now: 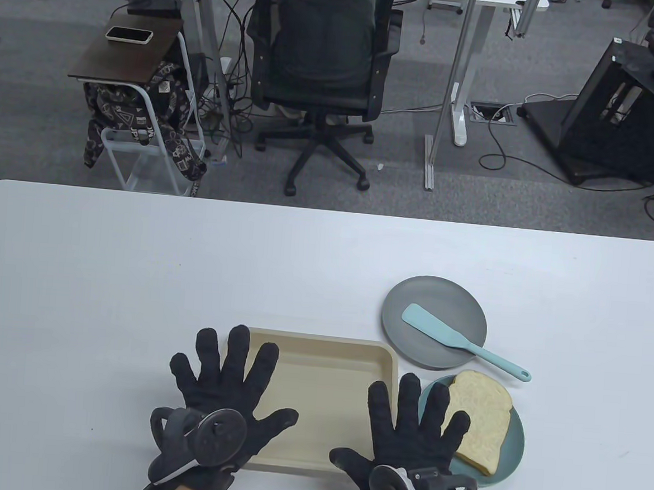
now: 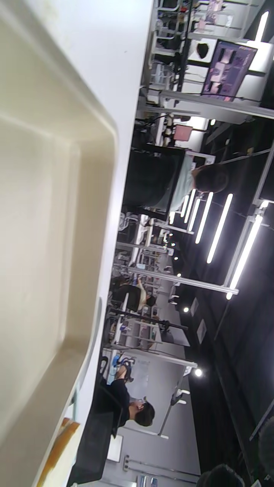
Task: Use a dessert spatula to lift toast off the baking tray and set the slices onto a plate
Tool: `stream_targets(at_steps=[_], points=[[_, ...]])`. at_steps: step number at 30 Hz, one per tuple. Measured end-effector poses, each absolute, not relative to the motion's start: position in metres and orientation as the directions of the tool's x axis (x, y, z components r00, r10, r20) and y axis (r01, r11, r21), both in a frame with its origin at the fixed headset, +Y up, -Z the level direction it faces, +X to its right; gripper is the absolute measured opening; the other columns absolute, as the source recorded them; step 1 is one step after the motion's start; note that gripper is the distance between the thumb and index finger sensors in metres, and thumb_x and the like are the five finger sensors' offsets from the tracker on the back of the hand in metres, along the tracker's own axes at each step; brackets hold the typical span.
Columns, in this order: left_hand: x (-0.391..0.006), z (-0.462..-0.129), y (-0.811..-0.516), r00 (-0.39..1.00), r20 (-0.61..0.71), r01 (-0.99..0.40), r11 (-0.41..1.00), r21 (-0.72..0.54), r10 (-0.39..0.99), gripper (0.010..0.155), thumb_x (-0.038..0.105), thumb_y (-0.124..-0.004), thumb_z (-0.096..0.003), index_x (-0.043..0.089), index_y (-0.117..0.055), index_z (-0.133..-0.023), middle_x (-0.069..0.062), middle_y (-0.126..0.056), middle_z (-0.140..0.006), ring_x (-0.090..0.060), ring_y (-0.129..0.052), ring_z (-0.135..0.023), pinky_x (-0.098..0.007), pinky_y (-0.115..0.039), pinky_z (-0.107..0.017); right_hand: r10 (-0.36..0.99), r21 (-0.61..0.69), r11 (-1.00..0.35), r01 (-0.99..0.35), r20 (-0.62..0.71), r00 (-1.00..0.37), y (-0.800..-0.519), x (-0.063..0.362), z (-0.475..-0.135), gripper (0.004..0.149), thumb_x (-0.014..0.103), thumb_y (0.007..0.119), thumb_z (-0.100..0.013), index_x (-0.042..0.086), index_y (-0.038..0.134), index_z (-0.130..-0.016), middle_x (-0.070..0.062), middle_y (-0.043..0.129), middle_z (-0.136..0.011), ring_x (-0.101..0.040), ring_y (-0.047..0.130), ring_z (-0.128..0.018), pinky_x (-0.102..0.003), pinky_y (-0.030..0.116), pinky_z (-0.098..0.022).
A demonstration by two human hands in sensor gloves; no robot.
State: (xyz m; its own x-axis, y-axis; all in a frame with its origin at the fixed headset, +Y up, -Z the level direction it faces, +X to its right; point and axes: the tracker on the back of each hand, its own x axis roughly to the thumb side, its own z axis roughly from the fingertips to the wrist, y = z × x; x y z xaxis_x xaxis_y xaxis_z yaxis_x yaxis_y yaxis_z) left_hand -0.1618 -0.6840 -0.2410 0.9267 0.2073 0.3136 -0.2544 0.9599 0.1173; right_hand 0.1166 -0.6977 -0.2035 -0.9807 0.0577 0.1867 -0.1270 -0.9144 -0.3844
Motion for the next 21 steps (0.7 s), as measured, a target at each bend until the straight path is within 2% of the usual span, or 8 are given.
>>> stream_targets(at_steps=[4,11,21], points=[[-0.160,-0.239,-0.686,0.933,0.318,-0.214,0.970,0.114,0.168,0.092,0.089,-0.054,-0.0505,0.041,-0.018,-0.121,-0.003,0.002,-0.130,-0.055,0.007,-0.110,-0.088,-0.007,-0.063,0.048,-0.363,-0.925,-0.115,0.189,-0.981,-0.705,0.111,-0.205,0.098,0.089,0.048,-0.031,0.036,0.022,-0.110,-0.014,0.010,-0.118,-0.059,0.013,-0.101,-0.084,0.020,-0.060],[-0.162,-0.233,-0.685,0.927,0.327,-0.241,0.961,0.137,0.186,0.092,0.089,-0.053,-0.0505,0.041,-0.018,-0.121,-0.003,0.003,-0.130,-0.055,0.008,-0.109,-0.088,-0.007,-0.063,0.043,-0.375,-0.920,-0.119,0.204,-0.978,-0.708,0.113,-0.204,0.100,0.091,0.047,-0.030,0.038,0.018,-0.109,-0.013,0.006,-0.117,-0.059,0.010,-0.101,-0.085,0.017,-0.059],[-0.161,-0.238,-0.695,0.930,0.318,-0.228,0.968,0.101,0.186,0.092,0.088,-0.054,-0.0507,0.041,-0.019,-0.121,-0.003,0.003,-0.130,-0.055,0.008,-0.109,-0.088,-0.007,-0.063,0.055,-0.346,-0.931,-0.119,0.190,-0.980,-0.714,0.128,-0.207,0.100,0.091,0.048,-0.031,0.038,0.017,-0.109,-0.013,0.004,-0.117,-0.059,0.006,-0.100,-0.085,0.015,-0.057]])
